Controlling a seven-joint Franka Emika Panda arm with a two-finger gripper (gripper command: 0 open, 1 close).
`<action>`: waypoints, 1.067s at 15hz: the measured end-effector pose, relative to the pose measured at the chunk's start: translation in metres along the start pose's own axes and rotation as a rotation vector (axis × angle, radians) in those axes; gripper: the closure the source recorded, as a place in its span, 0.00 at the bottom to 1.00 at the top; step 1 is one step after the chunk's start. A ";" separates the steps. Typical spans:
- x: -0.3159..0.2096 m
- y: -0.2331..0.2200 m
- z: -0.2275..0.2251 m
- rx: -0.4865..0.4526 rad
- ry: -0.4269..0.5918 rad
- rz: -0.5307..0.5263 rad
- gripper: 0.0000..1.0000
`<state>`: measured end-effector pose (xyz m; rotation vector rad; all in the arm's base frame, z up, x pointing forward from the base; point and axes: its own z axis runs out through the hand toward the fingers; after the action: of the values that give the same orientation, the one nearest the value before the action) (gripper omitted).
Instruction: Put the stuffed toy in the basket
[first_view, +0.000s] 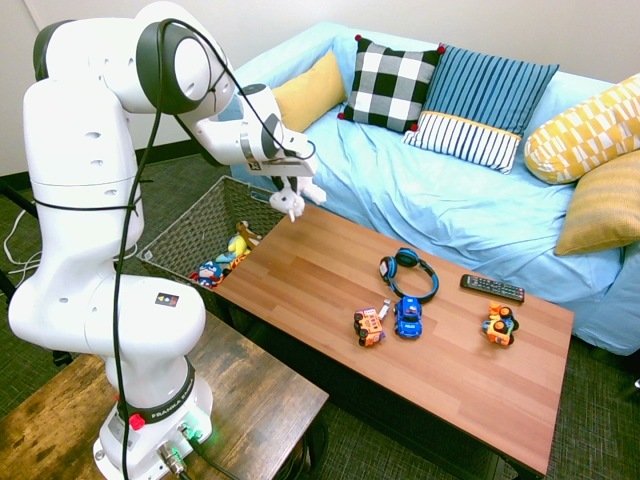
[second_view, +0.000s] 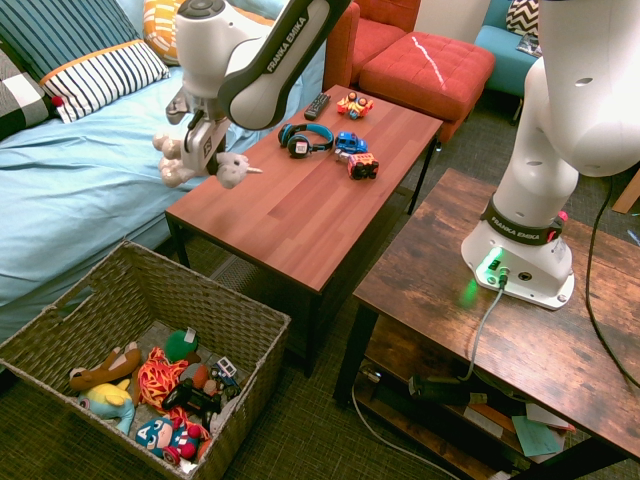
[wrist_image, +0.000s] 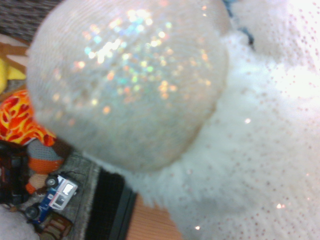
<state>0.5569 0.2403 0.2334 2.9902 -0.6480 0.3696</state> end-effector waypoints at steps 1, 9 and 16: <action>-0.009 -0.019 0.002 -0.002 0.002 -0.005 1.00; -0.089 -0.146 0.069 -0.020 -0.042 -0.044 1.00; -0.132 -0.178 0.087 -0.042 -0.102 -0.115 0.00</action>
<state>0.5333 0.4461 0.1158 3.0042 -0.4818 0.1954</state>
